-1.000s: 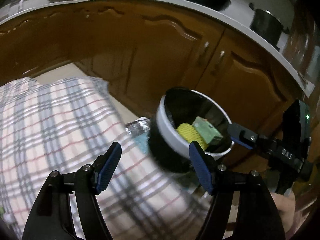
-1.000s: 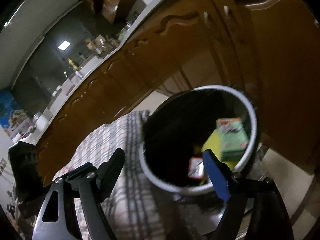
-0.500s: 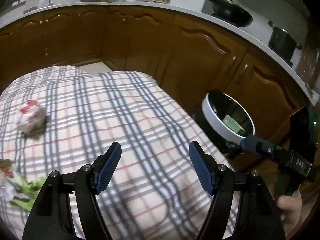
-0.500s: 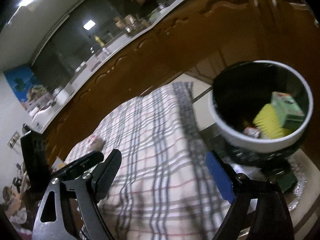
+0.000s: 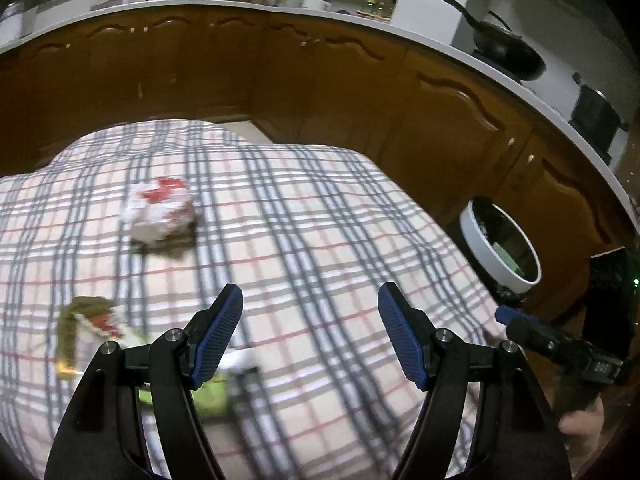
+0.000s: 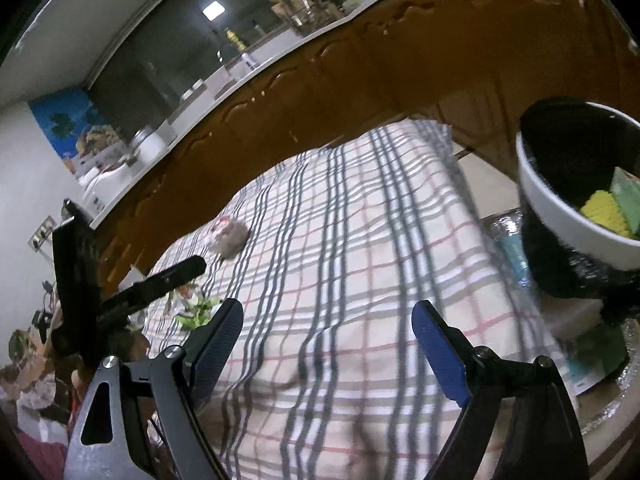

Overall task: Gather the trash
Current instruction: 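Move both open tools back over the crumpled paper and green snack bag, then grasp crumpled white-red paper with left tool while right tool grasps green snack bag, then carry the crumpled paper and green snack bag with both tools over the bin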

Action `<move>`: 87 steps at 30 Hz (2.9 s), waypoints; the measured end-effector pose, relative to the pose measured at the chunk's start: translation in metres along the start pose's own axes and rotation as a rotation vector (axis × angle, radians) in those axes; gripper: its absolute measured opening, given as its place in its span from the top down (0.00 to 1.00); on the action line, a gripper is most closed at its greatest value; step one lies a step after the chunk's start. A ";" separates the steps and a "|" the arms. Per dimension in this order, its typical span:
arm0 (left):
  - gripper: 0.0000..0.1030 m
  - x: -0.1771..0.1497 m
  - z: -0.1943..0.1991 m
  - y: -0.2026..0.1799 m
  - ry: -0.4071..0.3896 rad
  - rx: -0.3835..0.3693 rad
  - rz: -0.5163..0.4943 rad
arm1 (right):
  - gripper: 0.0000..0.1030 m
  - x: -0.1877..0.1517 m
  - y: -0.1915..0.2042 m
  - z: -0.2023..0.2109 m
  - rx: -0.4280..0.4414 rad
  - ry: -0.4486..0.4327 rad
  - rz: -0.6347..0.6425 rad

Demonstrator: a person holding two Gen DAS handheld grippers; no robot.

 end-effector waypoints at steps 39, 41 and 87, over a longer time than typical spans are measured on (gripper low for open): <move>0.82 0.059 -0.041 0.107 0.123 0.177 -0.091 | 0.20 -0.047 0.176 -0.108 0.165 0.267 0.642; 0.83 0.059 -0.019 0.114 0.078 0.172 -0.066 | 0.31 -0.049 0.188 -0.117 0.157 0.277 0.687; 0.99 0.040 0.002 -0.077 -0.020 -0.182 -0.157 | 0.98 0.010 -0.009 0.052 -0.125 -0.063 0.127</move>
Point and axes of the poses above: each gripper's, at about its wrist camera, not at the fingertips, and z roughly against the way its jaws point, y to its left, x to its top, the point moved 3 cm from there along -z, roughly the way its jaws point, and after that the axes turned 7 degrees about -z, right-handed, at the moved point
